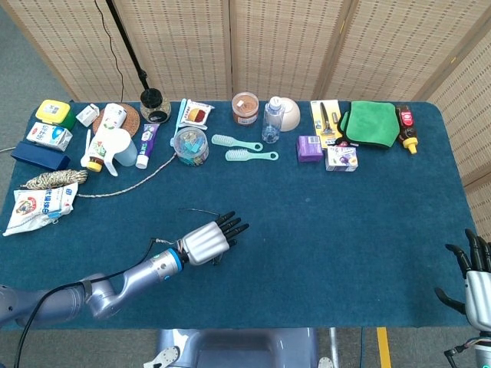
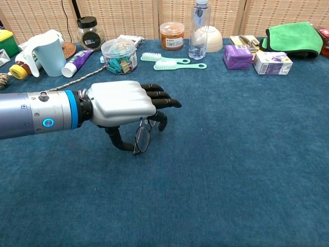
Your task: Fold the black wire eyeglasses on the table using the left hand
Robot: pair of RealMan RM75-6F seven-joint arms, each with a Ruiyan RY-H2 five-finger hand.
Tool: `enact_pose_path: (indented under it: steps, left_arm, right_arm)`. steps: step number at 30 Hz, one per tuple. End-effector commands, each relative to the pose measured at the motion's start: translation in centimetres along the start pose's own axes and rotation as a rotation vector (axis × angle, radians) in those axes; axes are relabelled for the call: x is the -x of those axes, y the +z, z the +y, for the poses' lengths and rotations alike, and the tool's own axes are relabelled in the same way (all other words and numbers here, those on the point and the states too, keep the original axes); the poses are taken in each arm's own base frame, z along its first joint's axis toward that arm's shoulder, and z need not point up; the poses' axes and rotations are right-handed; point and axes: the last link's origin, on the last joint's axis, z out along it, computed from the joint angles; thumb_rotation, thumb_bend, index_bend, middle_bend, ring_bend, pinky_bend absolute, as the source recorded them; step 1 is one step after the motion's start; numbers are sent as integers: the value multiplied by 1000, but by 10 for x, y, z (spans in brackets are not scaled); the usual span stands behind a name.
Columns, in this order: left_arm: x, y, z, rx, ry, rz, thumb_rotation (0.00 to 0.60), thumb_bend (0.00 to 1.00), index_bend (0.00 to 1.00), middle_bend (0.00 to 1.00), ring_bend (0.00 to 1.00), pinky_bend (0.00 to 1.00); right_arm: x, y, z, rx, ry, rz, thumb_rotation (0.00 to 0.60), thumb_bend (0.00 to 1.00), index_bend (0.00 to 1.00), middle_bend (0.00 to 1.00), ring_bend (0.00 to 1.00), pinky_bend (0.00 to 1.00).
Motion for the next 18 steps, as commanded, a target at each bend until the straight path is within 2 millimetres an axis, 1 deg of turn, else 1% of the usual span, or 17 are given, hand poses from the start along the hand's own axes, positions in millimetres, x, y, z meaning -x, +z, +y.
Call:
enact_pose_path:
  steps: [1, 5, 9, 14, 18]
  left_arm:
    - [-1, -1, 1, -1, -19, -3, 508, 223, 200, 0, 0, 0]
    - [-5, -5, -1, -11, -35, 9, 508, 222, 132, 0, 0, 0]
    - [-13, -16, -9, -36, -112, 18, 508, 223, 85, 0, 0, 0]
    - [-21, -25, -21, -66, -151, 19, 509, 222, 85, 0, 0, 0]
    - [-26, -33, -37, -107, -175, 6, 506, 222, 140, 0, 0, 0]
  right_arm:
    - [0, 0, 0, 1, 0, 1, 600, 0, 234, 21, 50, 66]
    - [0, 0, 1, 2, 1, 2, 600, 0, 234, 21, 50, 66]
    - [-1, 0, 0, 0, 4, 6, 600, 0, 234, 21, 50, 66]
    - [1, 0, -1, -5, 7, 2, 600, 0, 234, 21, 50, 66]
    - [1, 0, -2, -10, 10, 3, 600, 0, 234, 21, 50, 66]
